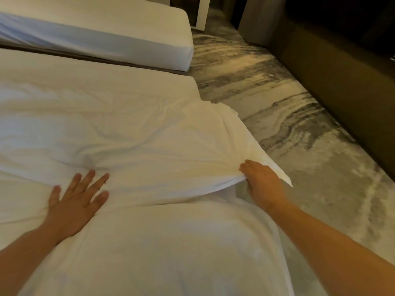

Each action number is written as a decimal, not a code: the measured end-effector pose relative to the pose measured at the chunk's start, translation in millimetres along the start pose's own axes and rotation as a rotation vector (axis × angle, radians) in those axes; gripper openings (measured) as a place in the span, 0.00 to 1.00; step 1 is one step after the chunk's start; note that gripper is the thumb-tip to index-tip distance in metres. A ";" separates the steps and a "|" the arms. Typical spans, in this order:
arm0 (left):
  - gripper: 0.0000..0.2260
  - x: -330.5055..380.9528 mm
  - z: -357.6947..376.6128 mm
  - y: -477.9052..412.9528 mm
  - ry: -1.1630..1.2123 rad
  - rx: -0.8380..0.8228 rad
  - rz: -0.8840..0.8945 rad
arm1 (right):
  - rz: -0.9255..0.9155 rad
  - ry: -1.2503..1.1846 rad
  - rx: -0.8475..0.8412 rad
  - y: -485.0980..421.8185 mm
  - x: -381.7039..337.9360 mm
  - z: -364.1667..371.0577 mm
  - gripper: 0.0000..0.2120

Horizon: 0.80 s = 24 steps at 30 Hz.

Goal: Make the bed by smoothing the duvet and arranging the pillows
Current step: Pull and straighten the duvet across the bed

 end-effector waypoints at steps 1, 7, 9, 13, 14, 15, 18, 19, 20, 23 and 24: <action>0.32 4.7 -4.3 3.2 0.009 0.019 0.018 | -0.019 0.060 0.026 13.8 7.5 -6.8 0.23; 0.31 41.7 -16.9 21.2 0.037 -0.062 -0.049 | 0.162 -0.112 -0.377 44.1 -15.8 23.8 0.21; 0.29 57.2 -19.8 21.7 0.045 -0.083 -0.124 | 0.220 -0.175 -0.603 37.7 -15.9 30.0 0.25; 0.26 123.9 -16.5 18.2 0.135 -0.011 -0.076 | 0.474 -0.363 -0.588 21.0 -1.7 20.1 0.29; 0.26 141.3 -7.0 17.6 0.139 -0.010 -0.059 | 0.531 -0.383 -0.449 14.6 2.7 16.8 0.32; 0.26 153.4 6.8 17.3 0.135 -0.017 -0.067 | 0.589 -0.375 -0.293 8.0 10.1 14.6 0.31; 0.29 154.5 50.8 23.1 0.039 0.065 -0.094 | 0.831 -0.326 0.005 -11.9 45.7 17.5 0.29; 0.30 148.1 60.2 24.3 0.007 0.095 -0.082 | 0.917 -0.342 -0.016 -16.3 55.9 19.7 0.31; 0.30 142.2 66.4 23.6 -0.012 0.115 -0.072 | 1.003 -0.369 -0.069 -18.8 74.1 31.2 0.35; 0.29 136.2 75.4 16.6 -0.052 0.154 -0.062 | 1.217 -0.724 -0.255 -14.8 106.3 63.5 0.49; 0.29 137.3 77.6 14.8 -0.071 0.164 -0.061 | 1.272 -0.887 -0.297 -7.9 113.4 78.3 0.53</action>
Point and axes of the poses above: each hand's wrist, its own y-axis away from the middle knuckle, its own z-axis out of the palm, x = y × z, the point moved 3 cm from there along -y, towards the middle knuckle
